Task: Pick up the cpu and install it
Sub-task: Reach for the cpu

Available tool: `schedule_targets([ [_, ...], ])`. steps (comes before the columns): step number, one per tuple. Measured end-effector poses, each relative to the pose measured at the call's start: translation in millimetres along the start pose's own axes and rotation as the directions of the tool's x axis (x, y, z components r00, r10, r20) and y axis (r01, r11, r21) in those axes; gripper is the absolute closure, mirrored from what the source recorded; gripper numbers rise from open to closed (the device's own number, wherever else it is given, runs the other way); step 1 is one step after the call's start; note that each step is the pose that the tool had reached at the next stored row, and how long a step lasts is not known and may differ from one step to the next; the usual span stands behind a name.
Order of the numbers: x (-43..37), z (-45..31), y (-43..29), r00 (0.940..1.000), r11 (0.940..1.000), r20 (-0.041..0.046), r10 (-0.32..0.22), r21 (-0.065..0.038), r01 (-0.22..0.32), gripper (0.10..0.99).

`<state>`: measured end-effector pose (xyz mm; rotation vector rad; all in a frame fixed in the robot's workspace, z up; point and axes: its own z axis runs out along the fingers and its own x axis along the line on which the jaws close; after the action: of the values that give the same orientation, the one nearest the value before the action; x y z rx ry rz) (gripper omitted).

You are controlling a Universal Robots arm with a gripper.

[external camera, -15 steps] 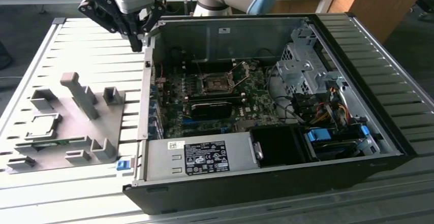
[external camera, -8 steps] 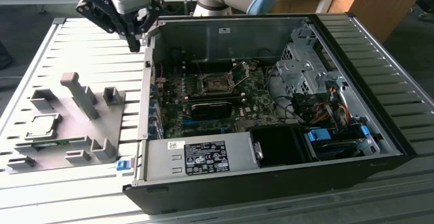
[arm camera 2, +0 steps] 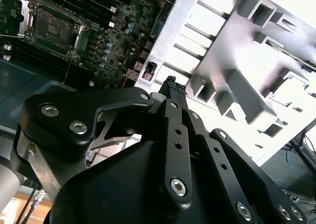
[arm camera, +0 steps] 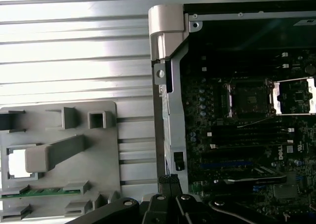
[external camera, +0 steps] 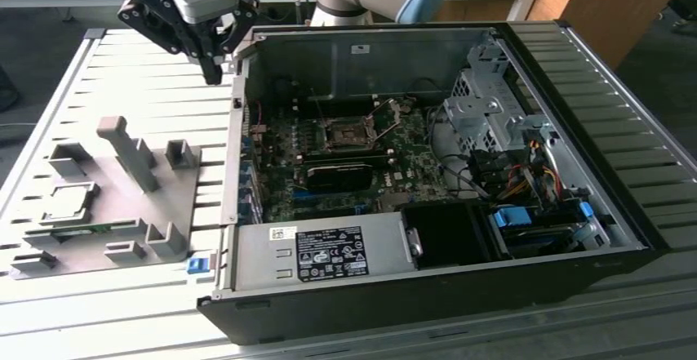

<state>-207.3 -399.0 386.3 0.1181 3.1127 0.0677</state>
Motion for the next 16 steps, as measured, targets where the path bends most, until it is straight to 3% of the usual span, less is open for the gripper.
schedule_targets([
  [16,7.5,1.3,-0.6,1.0000,1.0000,-0.0004,0.000,0.000,0.000,0.980],
])
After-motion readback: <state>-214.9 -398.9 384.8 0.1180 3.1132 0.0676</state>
